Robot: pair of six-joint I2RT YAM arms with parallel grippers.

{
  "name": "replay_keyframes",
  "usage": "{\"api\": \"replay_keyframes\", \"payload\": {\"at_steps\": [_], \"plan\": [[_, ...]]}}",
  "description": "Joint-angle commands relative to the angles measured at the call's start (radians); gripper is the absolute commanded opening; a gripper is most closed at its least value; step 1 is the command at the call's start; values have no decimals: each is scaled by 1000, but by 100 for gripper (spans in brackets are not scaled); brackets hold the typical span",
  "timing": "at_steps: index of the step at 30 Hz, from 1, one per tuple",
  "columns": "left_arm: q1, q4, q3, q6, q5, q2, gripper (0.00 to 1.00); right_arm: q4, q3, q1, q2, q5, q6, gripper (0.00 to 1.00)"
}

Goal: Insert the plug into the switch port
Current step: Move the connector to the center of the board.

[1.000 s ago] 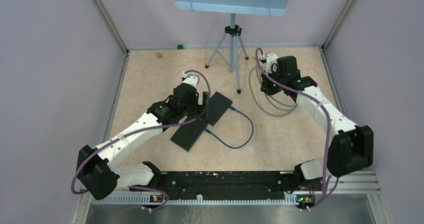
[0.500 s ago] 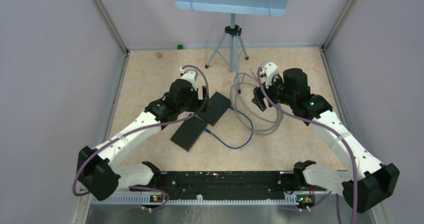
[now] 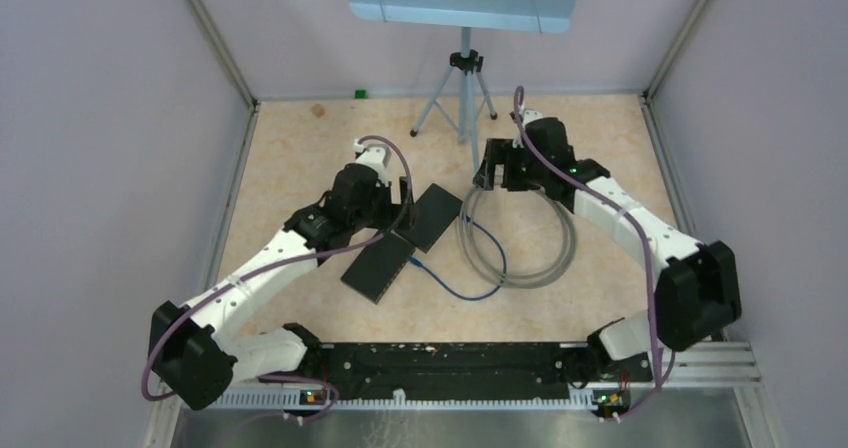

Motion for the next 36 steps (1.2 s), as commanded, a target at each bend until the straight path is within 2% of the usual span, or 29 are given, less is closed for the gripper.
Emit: {"api": "replay_keyframes", "payload": {"at_steps": [1,8,13,17,24,27,28,30,31,36], "plan": [[7,41,-17,-17,15,-29,99,182,-41,56,104,49,305,86],[10,31,-24,-18,22,-37,99,436,-141,110,250,224,583,84],[9,16,-37,-17,16,-57,99,442,-120,116,368,328,648,79],[10,12,-49,-17,7,-76,99,461,-107,115,432,353,674,73],[12,1,-41,-15,9,-74,99,541,-63,116,536,335,717,50],[12,-6,-43,-12,2,-83,99,545,-59,116,541,361,723,37],[14,-6,-45,-11,1,-88,99,549,-60,115,541,365,720,31],[13,-6,-50,-12,1,-91,99,563,-65,115,541,360,706,8],[15,-7,-50,-12,2,-91,99,583,-73,114,538,349,693,2],[15,-18,-43,-14,0,-98,99,671,-161,114,442,316,602,0]]}}
